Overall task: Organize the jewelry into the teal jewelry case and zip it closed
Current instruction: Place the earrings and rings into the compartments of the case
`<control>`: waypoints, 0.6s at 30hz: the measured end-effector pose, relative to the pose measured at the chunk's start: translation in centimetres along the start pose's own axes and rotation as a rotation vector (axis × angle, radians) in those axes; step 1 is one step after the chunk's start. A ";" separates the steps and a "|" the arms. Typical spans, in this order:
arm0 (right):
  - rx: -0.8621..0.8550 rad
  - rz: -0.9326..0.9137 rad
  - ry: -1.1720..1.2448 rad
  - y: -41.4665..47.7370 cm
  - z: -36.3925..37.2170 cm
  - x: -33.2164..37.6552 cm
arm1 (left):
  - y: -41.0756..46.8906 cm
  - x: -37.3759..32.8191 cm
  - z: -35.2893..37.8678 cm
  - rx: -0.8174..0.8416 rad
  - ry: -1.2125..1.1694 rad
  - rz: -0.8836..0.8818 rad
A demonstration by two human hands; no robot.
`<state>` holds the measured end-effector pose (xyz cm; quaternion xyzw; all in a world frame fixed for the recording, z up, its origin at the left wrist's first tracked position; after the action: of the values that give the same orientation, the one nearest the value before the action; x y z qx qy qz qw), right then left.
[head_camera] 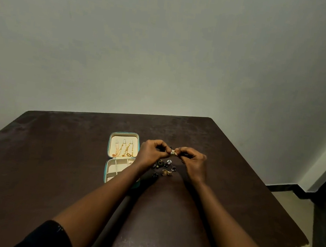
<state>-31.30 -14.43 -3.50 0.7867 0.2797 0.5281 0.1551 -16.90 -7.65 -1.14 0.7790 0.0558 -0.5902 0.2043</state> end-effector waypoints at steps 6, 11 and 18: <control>-0.079 -0.237 -0.143 -0.5 -0.4 1.2 | -0.4 -0.5 0.2 -0.064 0.025 0.126; -0.127 -0.266 -0.191 -0.7 -0.9 1.6 | -0.5 -0.6 0.1 -0.062 0.089 0.197; -0.157 -0.304 -0.263 -1.0 -1.2 2.6 | -0.8 -0.8 0.2 -0.074 0.146 0.343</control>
<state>-31.90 -12.17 -1.66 0.7829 0.3305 0.4118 0.3290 -17.55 -6.85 -0.66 0.8099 -0.0414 -0.4861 0.3256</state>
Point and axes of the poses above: each hand's wrist, its own y-axis towards the middle knuckle, its own z-axis out of the palm, x = y × z, the point moved 4 cm from there along y, towards the middle knuckle, and after that the axes turned 11 degrees about -y, right-handed, at the moved point
